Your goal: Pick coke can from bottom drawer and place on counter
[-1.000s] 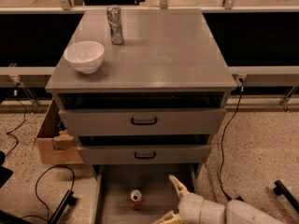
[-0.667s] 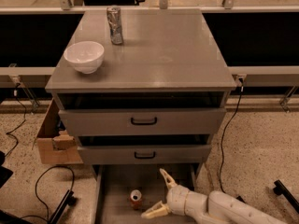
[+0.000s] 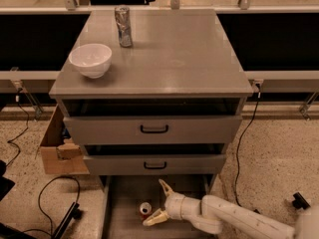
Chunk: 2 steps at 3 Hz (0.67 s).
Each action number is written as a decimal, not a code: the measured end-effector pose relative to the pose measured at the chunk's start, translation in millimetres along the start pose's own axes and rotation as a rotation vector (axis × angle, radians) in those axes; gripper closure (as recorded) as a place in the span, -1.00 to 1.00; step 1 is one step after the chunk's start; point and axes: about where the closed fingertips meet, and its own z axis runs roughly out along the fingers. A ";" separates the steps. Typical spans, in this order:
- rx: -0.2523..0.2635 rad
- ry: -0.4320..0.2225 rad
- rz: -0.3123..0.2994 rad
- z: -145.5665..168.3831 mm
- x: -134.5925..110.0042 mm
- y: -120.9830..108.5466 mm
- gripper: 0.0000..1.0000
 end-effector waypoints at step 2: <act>-0.073 0.015 0.037 63.8 59.8 2.7 -1.00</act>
Offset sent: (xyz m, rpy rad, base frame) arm 0.0212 0.0566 -0.1237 0.0201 0.0955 0.0581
